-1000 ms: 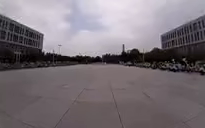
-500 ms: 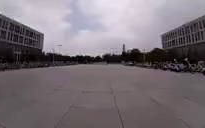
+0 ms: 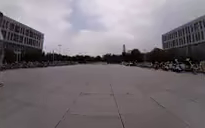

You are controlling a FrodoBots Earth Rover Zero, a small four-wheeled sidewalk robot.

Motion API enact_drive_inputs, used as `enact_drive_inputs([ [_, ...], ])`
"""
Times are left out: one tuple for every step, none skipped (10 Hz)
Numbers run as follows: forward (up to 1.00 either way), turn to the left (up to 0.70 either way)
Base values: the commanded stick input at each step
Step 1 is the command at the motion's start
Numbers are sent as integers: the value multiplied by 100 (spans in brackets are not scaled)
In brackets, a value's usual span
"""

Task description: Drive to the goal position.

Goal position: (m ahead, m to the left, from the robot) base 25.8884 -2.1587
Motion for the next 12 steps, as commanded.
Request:
enact_drive_inputs([
  [44,0],
  [44,0],
  [44,0],
  [44,0],
  [44,0],
  [44,0],
  [44,0],
  [44,0],
  [44,0],
  [44,0],
  [44,0],
  [44,0],
])
